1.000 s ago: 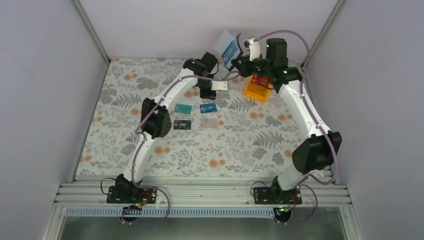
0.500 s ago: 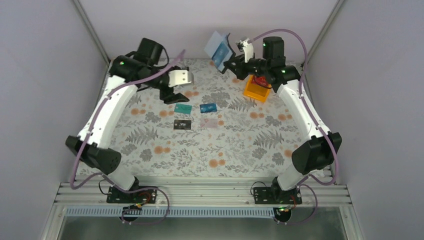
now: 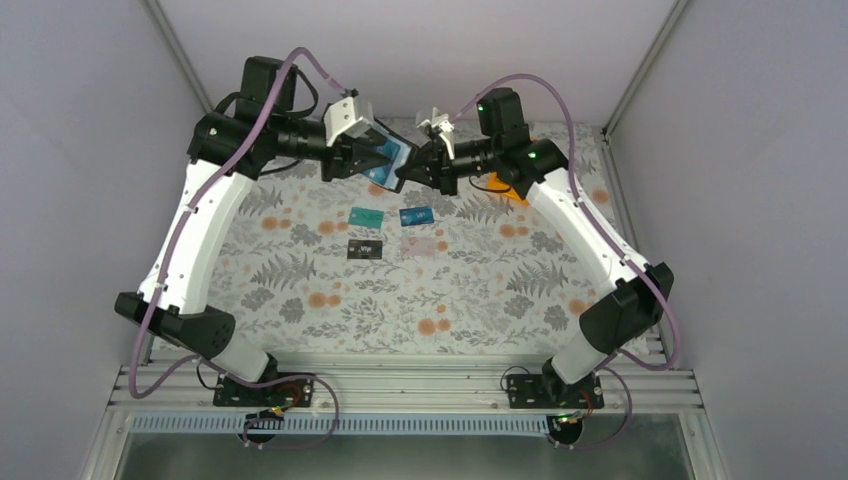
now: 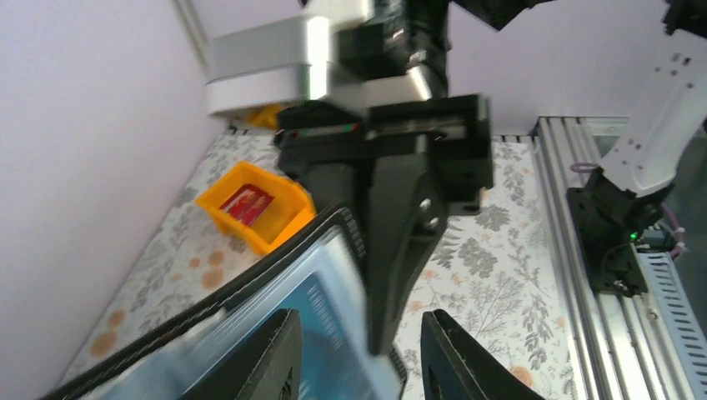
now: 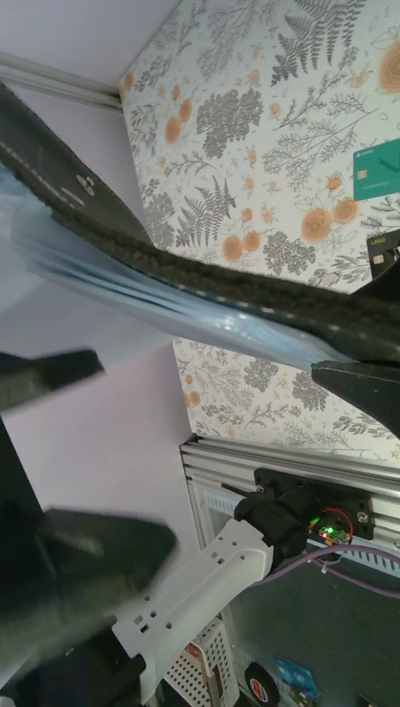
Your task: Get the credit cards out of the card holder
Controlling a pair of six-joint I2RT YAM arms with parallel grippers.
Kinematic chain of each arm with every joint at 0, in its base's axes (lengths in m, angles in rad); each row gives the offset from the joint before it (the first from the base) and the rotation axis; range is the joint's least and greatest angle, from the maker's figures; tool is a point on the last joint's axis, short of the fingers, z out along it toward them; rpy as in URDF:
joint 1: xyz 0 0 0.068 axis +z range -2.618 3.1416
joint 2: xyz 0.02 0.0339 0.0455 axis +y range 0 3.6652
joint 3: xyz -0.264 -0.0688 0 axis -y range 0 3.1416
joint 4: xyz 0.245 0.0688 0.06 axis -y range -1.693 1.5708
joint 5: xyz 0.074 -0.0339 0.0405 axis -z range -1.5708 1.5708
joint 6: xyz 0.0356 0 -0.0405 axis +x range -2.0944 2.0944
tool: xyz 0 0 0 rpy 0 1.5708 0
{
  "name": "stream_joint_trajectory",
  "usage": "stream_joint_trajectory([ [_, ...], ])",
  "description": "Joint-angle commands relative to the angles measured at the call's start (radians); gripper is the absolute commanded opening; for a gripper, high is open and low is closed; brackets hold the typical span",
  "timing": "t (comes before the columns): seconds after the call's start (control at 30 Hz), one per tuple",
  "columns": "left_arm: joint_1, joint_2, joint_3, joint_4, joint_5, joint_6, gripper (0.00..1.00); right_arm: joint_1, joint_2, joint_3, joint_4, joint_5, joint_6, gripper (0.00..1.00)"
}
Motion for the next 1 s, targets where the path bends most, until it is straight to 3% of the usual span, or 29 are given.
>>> stream_joint_trajectory([
  [0.0, 0.047, -0.036, -0.025, 0.056, -0.015, -0.072, 0.36, 0.001, -0.049, 0.027, -0.005, -0.07, -0.055, 0.04],
  [0.5, 0.114, -0.072, -0.082, 0.04, -0.014, -0.057, 0.34, 0.002, -0.073, 0.031, -0.008, -0.06, -0.077, 0.04],
  [0.97, 0.121, -0.04, -0.108, 0.024, 0.146, -0.05, 0.32, 0.002, -0.074, 0.034, -0.017, -0.073, -0.101, 0.04],
])
